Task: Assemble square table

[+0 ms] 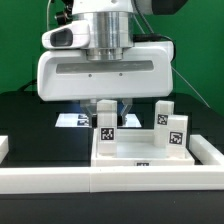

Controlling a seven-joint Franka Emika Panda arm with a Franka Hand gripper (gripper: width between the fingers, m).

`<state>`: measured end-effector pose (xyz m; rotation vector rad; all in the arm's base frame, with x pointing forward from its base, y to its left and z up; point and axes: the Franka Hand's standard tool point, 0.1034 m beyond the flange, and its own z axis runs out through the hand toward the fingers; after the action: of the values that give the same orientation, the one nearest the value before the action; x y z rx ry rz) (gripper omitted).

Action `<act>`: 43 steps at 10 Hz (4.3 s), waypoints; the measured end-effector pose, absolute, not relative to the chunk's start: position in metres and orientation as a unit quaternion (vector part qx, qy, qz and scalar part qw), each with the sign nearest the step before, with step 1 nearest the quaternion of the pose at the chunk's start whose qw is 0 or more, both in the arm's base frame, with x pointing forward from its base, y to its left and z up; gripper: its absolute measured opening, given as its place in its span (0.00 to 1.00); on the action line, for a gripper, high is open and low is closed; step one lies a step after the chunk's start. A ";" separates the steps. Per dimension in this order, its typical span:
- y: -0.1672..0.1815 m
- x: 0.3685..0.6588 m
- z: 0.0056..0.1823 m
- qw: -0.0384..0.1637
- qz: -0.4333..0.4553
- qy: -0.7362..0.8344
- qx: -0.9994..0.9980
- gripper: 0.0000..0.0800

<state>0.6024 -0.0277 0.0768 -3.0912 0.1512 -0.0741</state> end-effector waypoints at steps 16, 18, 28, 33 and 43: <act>0.015 0.606 0.074 0.044 -0.001 0.624 -0.780 0.37; 0.018 0.606 0.073 0.045 -0.002 0.582 -0.812 0.74; 0.028 0.606 0.073 0.038 -0.021 0.179 -0.983 0.81; 0.021 0.606 0.073 0.013 -0.025 -0.038 -0.999 0.81; 0.020 0.606 0.073 0.018 -0.022 0.110 -0.994 0.36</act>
Offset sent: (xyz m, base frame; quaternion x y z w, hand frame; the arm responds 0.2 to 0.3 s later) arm -0.0074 0.0048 -0.0003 -0.0405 -0.0181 0.3014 0.9525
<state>0.6063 0.0203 0.0726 -3.0863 0.3405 -0.0698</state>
